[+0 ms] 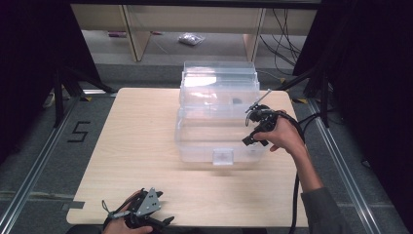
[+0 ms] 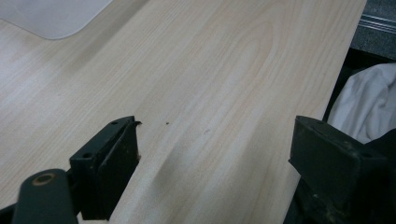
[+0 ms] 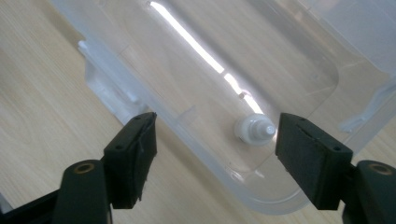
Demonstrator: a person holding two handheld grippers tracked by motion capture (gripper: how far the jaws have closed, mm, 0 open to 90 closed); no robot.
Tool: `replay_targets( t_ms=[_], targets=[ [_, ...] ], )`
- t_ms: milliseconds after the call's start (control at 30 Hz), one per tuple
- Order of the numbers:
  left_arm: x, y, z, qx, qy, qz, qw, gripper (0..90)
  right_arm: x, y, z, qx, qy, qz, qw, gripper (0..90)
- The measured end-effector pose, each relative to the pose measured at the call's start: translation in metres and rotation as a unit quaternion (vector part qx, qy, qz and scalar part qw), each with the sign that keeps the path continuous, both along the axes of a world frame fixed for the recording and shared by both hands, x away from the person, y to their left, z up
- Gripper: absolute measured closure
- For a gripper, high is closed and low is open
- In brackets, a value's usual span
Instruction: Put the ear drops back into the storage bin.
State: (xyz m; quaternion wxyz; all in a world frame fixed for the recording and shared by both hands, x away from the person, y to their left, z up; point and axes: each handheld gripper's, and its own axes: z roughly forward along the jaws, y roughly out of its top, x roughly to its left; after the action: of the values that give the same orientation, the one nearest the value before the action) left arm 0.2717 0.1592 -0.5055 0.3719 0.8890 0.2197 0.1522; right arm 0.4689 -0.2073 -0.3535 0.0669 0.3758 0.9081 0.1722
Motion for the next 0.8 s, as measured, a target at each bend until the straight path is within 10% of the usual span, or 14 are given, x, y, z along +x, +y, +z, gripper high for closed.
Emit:
replay_targets(
  t_ms=[800],
  targets=[
    [0.000, 0.000, 0.000, 0.001, -0.001, 0.000, 1.0000, 15.1, -0.056, -0.010, -0.006, 0.070, -0.050, 0.019, 0.9961, 26.0]
  ],
)
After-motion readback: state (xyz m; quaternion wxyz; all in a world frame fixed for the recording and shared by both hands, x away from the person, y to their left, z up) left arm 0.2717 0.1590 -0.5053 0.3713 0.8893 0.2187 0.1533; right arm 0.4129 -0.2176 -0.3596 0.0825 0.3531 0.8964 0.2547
